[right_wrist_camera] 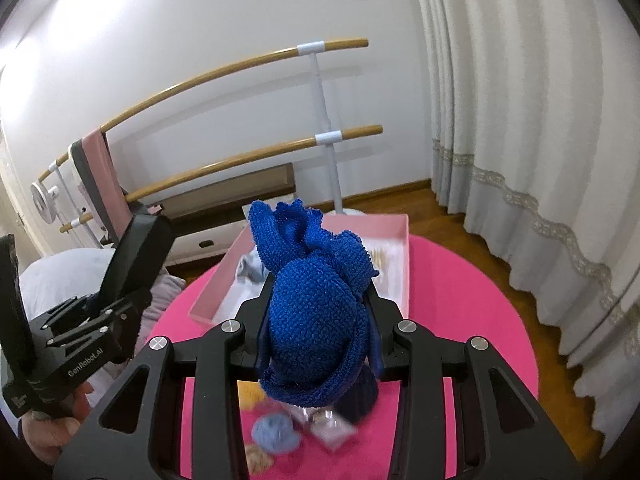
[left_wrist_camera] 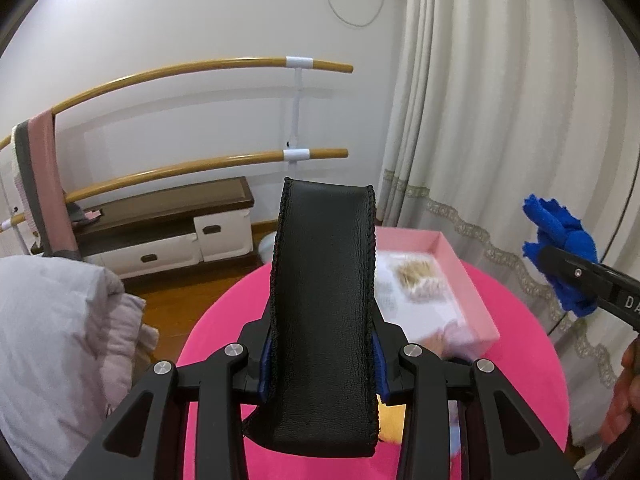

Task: Organize soft objects
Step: 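Lift and carry the black pouch and blue hat over the pink box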

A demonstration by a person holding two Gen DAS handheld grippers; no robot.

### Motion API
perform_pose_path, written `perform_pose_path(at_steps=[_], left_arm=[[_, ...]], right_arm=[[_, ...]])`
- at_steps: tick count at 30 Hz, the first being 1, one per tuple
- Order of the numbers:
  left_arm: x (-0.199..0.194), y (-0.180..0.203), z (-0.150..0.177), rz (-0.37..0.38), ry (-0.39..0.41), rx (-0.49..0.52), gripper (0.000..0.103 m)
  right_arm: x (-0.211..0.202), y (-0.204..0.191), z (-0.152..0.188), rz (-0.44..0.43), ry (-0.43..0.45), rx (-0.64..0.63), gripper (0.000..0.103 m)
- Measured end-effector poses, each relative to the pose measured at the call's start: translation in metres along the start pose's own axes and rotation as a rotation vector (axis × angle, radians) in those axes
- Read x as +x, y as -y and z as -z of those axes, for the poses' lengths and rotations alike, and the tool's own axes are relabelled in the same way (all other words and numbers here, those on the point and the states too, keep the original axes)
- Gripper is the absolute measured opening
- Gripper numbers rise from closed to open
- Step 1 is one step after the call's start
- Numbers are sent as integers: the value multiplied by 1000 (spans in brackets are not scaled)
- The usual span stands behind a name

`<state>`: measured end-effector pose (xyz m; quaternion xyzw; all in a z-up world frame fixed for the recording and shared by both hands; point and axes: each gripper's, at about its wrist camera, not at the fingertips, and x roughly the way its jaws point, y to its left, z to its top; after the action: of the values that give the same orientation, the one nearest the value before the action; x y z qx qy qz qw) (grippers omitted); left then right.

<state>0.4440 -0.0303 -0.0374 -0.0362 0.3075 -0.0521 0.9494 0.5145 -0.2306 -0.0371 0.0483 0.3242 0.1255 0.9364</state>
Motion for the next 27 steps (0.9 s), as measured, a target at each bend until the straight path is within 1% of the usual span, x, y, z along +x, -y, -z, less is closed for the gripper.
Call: perform_pose_path(at_steps=[6,11,18,23,27], left_arm=[[37,3,-37,10,-10,11,35],[77,14,-65,50,-35,10,35],[146,22,-96,96,-100,-9,35],[200,28,-115,120,-151,-23,35],[234,30,-130,131,-181,-35,35]], right_arm=[[47,8,-32,-23,-47,18,34],[88,22,-46,-11,-99,42,34],[142,46,-45,4,-184,91,34],[163,60,-42,14,-220,114,34],[171,66,-39,23,-234,123,34]])
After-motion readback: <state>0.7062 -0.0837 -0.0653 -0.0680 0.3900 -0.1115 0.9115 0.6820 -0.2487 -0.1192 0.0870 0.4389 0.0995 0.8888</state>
